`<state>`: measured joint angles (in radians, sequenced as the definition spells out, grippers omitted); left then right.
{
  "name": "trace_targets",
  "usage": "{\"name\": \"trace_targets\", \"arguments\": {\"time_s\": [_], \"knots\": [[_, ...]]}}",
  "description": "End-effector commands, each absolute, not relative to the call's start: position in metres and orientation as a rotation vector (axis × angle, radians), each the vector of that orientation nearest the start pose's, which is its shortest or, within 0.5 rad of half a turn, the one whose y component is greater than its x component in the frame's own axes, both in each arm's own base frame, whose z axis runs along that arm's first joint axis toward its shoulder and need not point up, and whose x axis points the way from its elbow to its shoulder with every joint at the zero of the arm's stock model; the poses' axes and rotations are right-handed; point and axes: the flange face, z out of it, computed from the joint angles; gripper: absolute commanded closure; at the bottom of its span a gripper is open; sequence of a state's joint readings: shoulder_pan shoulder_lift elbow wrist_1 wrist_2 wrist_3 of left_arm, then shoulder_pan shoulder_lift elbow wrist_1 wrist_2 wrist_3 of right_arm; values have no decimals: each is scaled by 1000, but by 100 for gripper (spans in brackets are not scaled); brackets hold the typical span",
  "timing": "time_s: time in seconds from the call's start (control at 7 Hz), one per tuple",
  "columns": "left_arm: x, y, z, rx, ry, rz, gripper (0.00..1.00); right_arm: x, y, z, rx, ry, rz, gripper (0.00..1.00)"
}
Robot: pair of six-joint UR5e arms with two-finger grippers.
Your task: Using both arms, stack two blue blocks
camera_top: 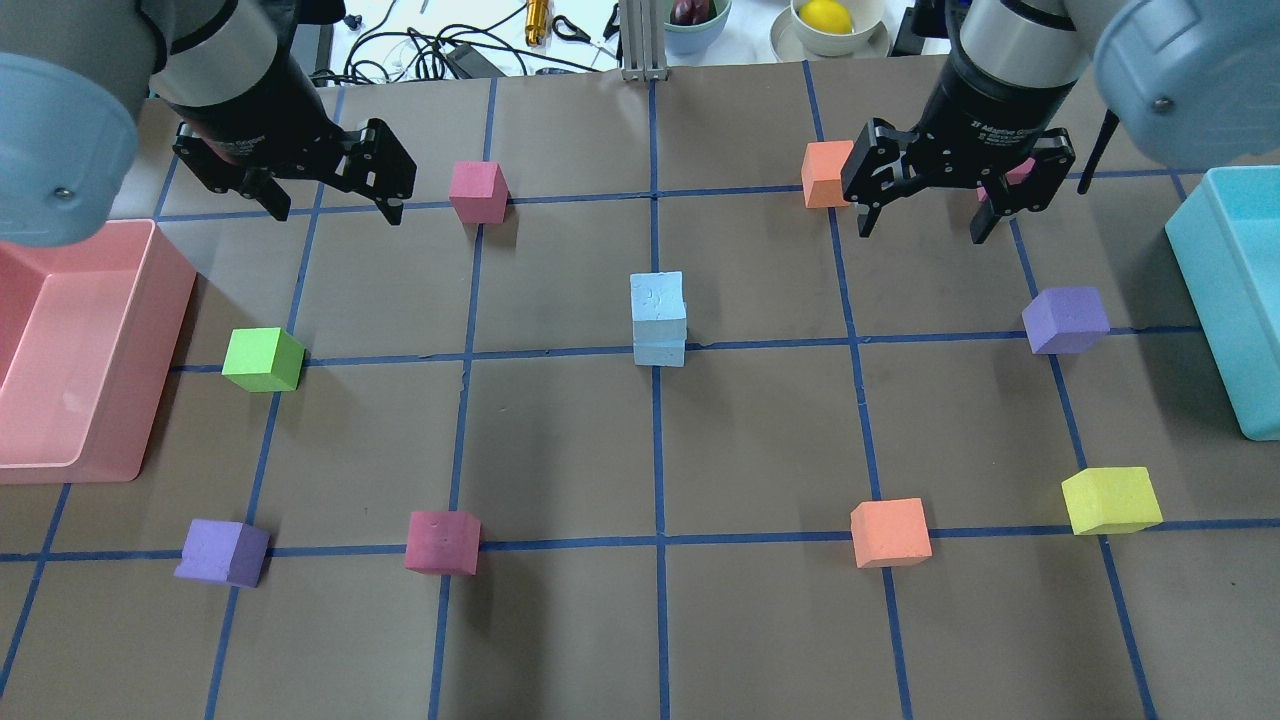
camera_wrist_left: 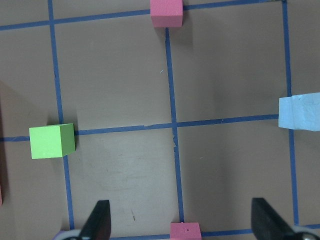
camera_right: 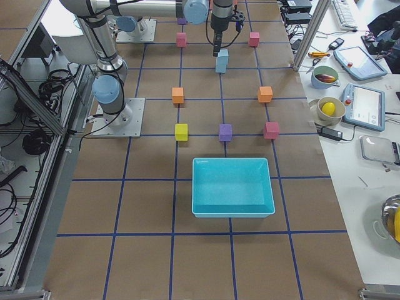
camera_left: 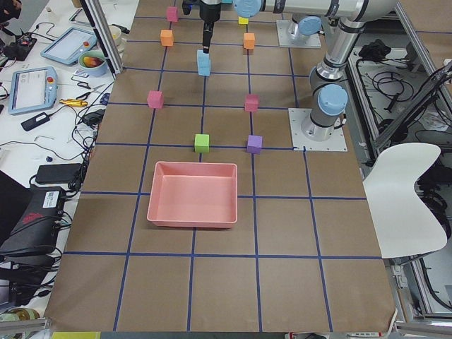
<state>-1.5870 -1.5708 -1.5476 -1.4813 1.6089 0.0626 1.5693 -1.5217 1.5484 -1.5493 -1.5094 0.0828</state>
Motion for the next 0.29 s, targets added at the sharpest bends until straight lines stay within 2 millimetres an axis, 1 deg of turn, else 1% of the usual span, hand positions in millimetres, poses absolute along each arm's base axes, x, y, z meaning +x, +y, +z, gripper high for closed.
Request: {"name": "trace_targets", "arguments": {"time_s": [0.0,0.14], "knots": [[-128,-499,511,154,3094,-149,0,139,-508,473,132,3074,77,0],[-128,-500,511,148,3118,-152,0,139,-507,473,132,3077,77,0]]}}
